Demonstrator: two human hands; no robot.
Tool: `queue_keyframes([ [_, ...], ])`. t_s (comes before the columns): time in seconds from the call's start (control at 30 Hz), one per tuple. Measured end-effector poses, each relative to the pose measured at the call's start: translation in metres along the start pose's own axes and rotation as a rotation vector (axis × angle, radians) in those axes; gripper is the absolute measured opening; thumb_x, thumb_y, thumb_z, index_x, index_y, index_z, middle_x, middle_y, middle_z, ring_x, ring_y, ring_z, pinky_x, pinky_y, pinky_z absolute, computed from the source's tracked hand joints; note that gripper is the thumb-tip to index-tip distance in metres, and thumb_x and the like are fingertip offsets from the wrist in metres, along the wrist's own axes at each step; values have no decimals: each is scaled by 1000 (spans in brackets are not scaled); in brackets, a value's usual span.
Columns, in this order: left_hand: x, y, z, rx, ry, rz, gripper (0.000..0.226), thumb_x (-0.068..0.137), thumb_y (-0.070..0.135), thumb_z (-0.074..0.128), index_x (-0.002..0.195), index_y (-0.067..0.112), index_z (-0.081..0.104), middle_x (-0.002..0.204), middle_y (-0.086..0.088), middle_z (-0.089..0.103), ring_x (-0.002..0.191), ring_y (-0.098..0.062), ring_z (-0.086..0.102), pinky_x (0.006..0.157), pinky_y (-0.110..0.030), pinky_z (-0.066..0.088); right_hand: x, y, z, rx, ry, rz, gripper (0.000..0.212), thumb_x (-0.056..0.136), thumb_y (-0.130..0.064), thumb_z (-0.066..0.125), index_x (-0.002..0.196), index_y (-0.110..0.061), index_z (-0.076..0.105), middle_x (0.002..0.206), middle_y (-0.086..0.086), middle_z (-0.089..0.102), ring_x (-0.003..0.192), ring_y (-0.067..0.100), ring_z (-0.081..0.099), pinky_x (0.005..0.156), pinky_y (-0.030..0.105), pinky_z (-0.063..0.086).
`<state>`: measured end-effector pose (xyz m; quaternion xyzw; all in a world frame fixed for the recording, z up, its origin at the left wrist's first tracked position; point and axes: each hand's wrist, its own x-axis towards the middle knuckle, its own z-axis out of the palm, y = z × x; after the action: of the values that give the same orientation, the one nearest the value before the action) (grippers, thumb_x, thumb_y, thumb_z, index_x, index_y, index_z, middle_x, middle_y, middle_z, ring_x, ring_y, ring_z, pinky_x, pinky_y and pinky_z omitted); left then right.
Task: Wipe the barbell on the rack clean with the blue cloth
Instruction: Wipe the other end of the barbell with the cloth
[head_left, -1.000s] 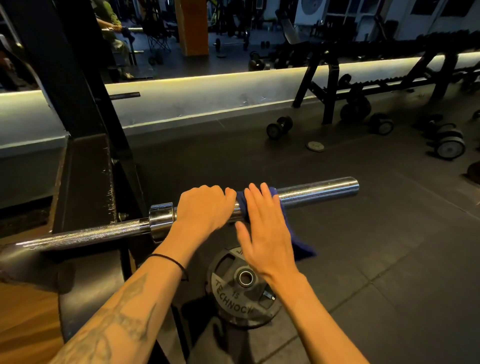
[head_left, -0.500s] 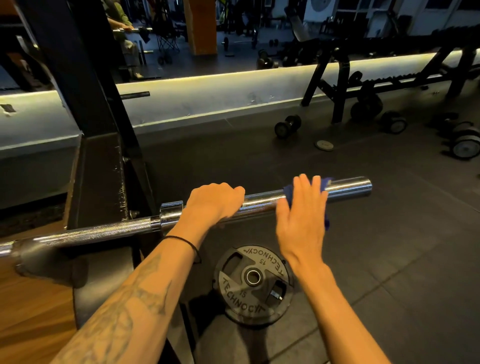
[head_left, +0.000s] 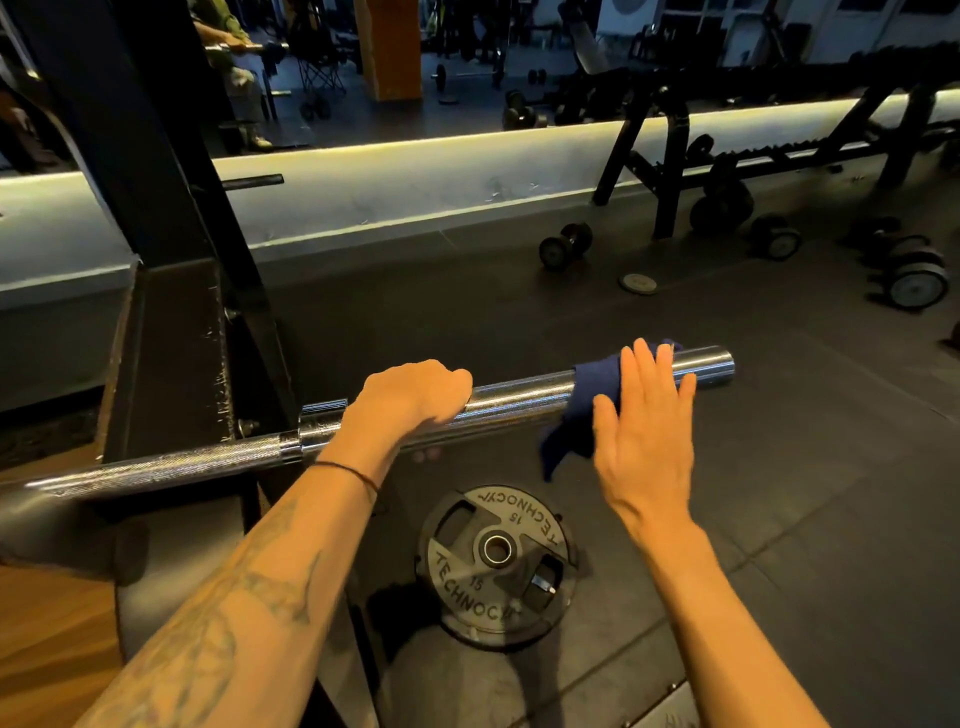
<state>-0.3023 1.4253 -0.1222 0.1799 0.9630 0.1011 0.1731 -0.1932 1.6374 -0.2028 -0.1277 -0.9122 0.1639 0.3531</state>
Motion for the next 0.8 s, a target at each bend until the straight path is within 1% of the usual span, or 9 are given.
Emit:
queue_keyframes([
  [0.07, -12, 5, 4, 342, 165, 109, 21, 100, 33, 44, 104, 15, 54, 96, -5, 61, 79, -19, 58, 64, -34, 43, -7, -27, 9, 129, 33, 71, 65, 102, -39, 35, 154, 0, 33, 164, 15, 29, 157, 26, 7, 128, 40, 0],
  [0.13, -27, 13, 14, 545, 325, 127, 32, 98, 30, 54, 124, 12, 49, 104, -8, 57, 87, -23, 58, 61, -34, 39, -19, -58, 19, 241, 18, 9, 63, 103, -36, 40, 155, -1, 31, 165, 14, 27, 157, 23, 6, 128, 43, 4],
  [0.2, -38, 18, 25, 523, 485, 72, 34, 99, 32, 51, 127, 14, 49, 108, -9, 52, 90, -23, 55, 60, -32, 38, -32, -76, 26, 287, -46, -143, 62, 103, -32, 42, 156, -2, 31, 166, 13, 26, 157, 23, 9, 128, 44, 8],
  [0.3, -41, 17, 46, 475, 695, 108, 32, 103, 36, 30, 113, 17, 54, 103, -6, 51, 82, -22, 52, 61, -32, 35, -32, -66, 21, 219, -111, -335, 61, 103, -31, 42, 156, -3, 33, 166, 12, 26, 157, 22, 13, 128, 42, 12],
  [0.37, -43, 14, 54, 366, 770, 173, 36, 102, 40, 29, 105, 15, 54, 93, -6, 54, 74, -24, 51, 63, -36, 37, -23, -43, 15, 135, -107, -384, 60, 102, -29, 41, 156, -4, 35, 165, 11, 29, 156, 22, 17, 127, 43, 16],
  [0.47, -45, 7, 61, 306, 769, 237, 41, 91, 48, 38, 105, 13, 54, 88, -5, 52, 72, -24, 46, 67, -40, 38, -9, 1, 9, 89, -39, -244, 60, 101, -28, 40, 155, -4, 35, 164, 12, 31, 155, 26, 20, 126, 48, 16],
  [0.63, -43, 8, 57, 453, 641, 157, 66, 83, 58, 62, 128, 15, 40, 107, -4, 49, 90, -21, 51, 79, -36, 41, 1, 11, 10, 87, 80, 59, 64, 102, -36, 35, 153, 2, 35, 163, 16, 30, 156, 29, 13, 128, 47, 8],
  [0.7, -41, 10, 53, 463, 617, 121, 66, 82, 56, 67, 128, 17, 39, 111, -3, 51, 94, -20, 54, 80, -35, 43, -5, -20, 14, 178, 70, 54, 65, 103, -38, 37, 154, 2, 34, 164, 16, 28, 157, 27, 9, 128, 42, 5],
  [0.8, -36, 12, 44, 460, 596, 102, 60, 83, 55, 67, 122, 20, 39, 109, 0, 55, 91, -19, 59, 74, -32, 42, -22, -53, 22, 247, -45, -134, 66, 103, -37, 42, 157, -2, 29, 166, 12, 24, 157, 22, 7, 128, 41, 6],
])
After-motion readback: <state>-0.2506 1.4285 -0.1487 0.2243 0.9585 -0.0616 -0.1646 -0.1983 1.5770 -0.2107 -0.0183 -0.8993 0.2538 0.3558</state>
